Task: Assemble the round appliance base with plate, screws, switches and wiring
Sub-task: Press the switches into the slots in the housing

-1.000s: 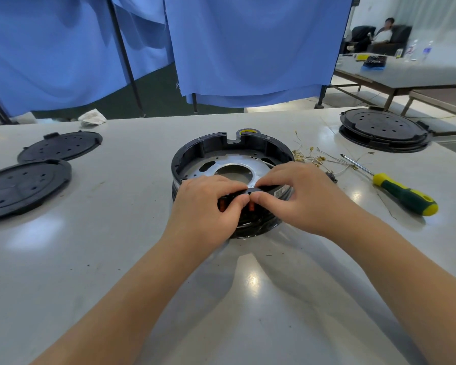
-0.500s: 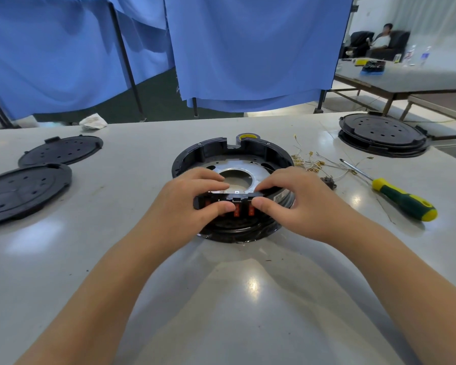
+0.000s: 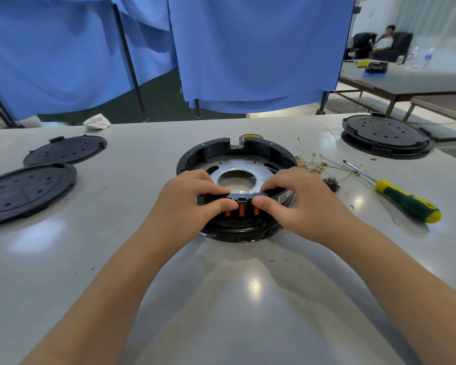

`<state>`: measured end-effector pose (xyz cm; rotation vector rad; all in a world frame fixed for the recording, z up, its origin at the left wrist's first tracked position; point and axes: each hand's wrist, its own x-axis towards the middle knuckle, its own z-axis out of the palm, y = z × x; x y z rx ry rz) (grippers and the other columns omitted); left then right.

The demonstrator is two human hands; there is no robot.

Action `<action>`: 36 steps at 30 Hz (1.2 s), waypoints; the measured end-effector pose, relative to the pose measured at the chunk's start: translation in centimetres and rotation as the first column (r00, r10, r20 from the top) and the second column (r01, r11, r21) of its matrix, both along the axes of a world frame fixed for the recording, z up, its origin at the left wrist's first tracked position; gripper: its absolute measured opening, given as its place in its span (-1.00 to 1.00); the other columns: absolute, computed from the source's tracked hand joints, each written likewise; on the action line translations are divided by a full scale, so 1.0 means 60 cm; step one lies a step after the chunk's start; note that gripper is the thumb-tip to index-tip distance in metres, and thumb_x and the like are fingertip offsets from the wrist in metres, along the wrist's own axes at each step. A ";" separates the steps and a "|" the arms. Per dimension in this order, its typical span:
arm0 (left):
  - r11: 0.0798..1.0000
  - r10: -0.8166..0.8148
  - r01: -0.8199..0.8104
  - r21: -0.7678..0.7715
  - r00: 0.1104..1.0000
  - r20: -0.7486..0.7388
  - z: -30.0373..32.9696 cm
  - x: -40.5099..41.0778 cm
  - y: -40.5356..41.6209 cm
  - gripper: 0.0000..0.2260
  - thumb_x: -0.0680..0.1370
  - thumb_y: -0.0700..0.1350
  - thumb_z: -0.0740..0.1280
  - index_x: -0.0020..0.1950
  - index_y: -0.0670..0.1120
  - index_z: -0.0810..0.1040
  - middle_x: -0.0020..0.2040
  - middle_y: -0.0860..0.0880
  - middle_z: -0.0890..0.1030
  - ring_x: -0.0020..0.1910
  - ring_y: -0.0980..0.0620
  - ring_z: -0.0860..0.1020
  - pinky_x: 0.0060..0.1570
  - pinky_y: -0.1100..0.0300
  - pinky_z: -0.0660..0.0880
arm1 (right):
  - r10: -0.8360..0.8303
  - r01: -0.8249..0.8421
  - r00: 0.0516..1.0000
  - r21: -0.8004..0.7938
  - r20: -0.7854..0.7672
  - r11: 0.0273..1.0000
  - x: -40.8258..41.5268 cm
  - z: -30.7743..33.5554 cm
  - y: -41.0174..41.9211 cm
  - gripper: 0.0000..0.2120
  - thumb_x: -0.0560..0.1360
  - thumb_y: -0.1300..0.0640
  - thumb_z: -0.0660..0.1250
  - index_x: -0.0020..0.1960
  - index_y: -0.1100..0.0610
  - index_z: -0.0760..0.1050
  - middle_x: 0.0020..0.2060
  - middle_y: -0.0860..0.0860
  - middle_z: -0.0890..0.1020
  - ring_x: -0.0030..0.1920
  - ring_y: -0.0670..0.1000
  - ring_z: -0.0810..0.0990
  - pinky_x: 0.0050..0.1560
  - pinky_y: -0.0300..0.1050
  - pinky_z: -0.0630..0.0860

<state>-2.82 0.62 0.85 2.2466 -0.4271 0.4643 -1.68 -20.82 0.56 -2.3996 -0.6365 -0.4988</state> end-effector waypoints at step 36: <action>0.997 0.010 -0.008 0.075 0.999 -0.030 0.034 0.026 -0.034 -0.67 0.35 0.30 0.44 -0.10 0.08 0.65 -0.12 0.21 0.62 0.00 0.21 0.52 0.17 0.02 0.43 | -0.311 0.310 0.765 -0.101 -0.563 0.945 0.132 0.083 -0.012 -0.72 0.46 0.19 0.22 0.15 0.22 0.45 -0.11 0.21 0.63 -0.24 0.21 0.68 -0.11 0.11 0.64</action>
